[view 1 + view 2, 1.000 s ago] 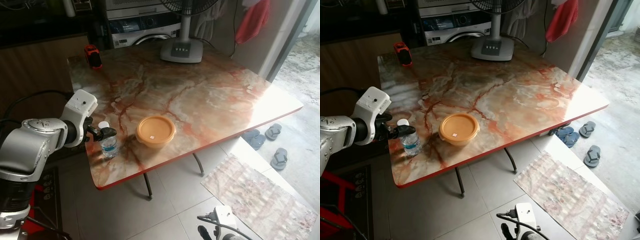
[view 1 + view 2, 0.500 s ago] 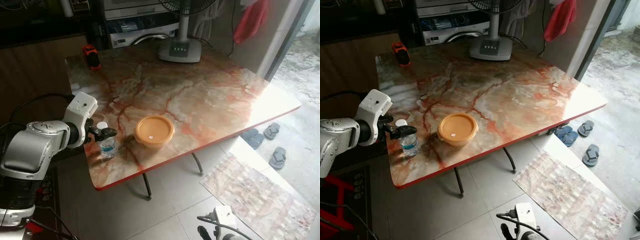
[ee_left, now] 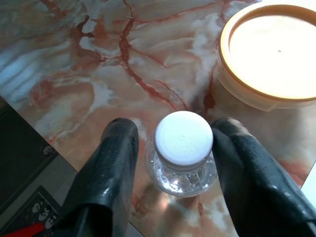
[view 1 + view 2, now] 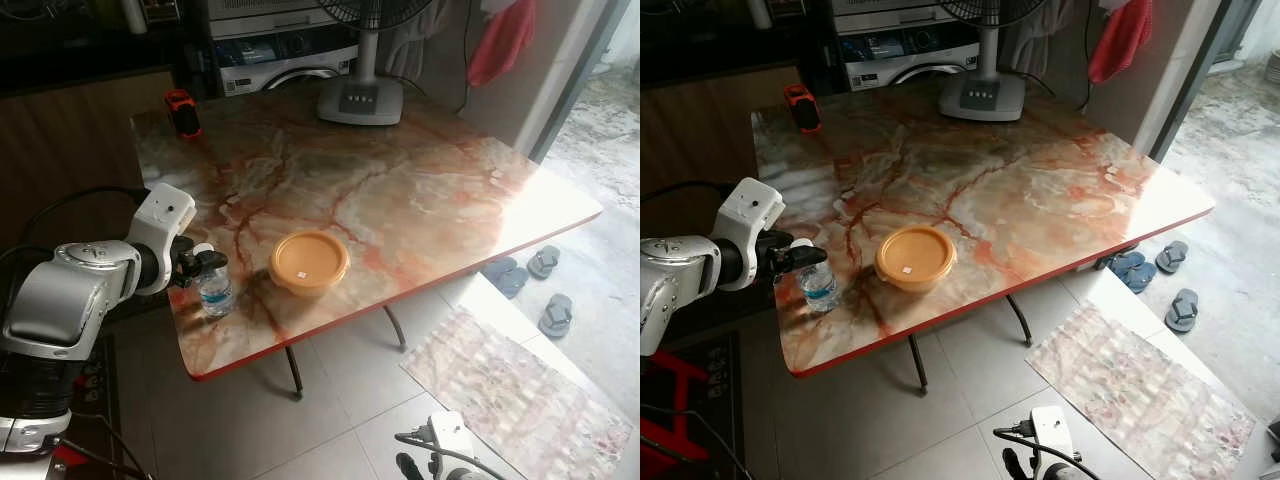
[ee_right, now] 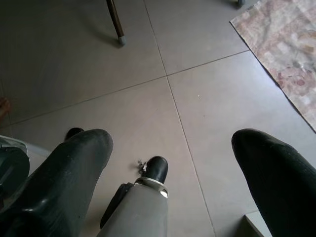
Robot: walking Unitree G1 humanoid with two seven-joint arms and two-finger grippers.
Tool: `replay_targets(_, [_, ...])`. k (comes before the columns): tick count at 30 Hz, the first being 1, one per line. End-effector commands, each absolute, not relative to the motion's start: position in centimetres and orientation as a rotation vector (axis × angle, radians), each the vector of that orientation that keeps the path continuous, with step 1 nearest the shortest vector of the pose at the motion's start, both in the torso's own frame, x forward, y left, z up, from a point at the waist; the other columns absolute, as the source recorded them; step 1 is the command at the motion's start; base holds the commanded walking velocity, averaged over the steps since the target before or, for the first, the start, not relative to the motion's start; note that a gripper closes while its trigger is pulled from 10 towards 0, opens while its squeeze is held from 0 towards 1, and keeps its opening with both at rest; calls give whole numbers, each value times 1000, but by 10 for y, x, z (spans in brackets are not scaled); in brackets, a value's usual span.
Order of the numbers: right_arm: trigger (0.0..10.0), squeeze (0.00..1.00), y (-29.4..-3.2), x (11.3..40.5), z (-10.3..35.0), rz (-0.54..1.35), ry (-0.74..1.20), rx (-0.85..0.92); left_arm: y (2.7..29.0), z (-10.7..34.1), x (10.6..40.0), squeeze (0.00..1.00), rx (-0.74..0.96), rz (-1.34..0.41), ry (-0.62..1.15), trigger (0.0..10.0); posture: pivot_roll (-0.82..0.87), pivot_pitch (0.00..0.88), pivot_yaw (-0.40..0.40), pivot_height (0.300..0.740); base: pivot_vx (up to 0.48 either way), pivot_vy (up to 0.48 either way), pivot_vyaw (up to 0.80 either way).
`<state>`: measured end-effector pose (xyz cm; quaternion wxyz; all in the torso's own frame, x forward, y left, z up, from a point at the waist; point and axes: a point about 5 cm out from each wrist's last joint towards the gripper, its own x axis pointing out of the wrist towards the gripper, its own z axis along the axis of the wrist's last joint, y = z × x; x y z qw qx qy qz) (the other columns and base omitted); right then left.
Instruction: Restocking fridge
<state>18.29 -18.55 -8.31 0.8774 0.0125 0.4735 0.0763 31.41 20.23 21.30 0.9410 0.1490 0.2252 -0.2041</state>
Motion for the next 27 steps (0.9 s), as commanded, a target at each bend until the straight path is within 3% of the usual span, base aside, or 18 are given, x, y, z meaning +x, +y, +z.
replay_targets(1, [10000, 0, -186, 181, -84, 170, 1003, 22, 203, 215, 316, 0, 299, -404, 458, 0, 125, 0, -9, 740, 0, 0, 0])
replay_targets(8, [10000, 0, -186, 182, -84, 172, 1005, 19, 201, 208, 315, 0, 268, -409, 478, 0, 124, 0, -7, 740, 0, 0, 0])
replay_targets(9, [10000, 0, -186, 182, -84, 170, 1005, 19, 202, 207, 315, 0, 268, -407, 480, 2588, 124, 0, -7, 740, 0, 0, 0])
replay_targets(10, [10000, 0, -186, 182, -84, 169, 1005, 19, 202, 206, 315, 0, 267, -406, 482, 2588, 124, 0, -7, 740, 0, 0, 0])
replay_targets(11, [10000, 0, -186, 182, -84, 172, 1006, 16, 201, 205, 315, 0, 261, -401, 486, 10000, 124, 0, -7, 740, 0, 0, 0])
replay_targets(23, [10000, 0, -185, 182, -84, 179, 1010, 20, 199, 195, 312, 0, 250, -410, 521, 10000, 124, 0, -5, 740, 0, 0, 0])
replay_targets(27, [10000, 0, -185, 182, -84, 181, 1010, 20, 201, 198, 313, 0, 319, -409, 496, 10000, 127, 0, -6, 740, 0, 0, 0])
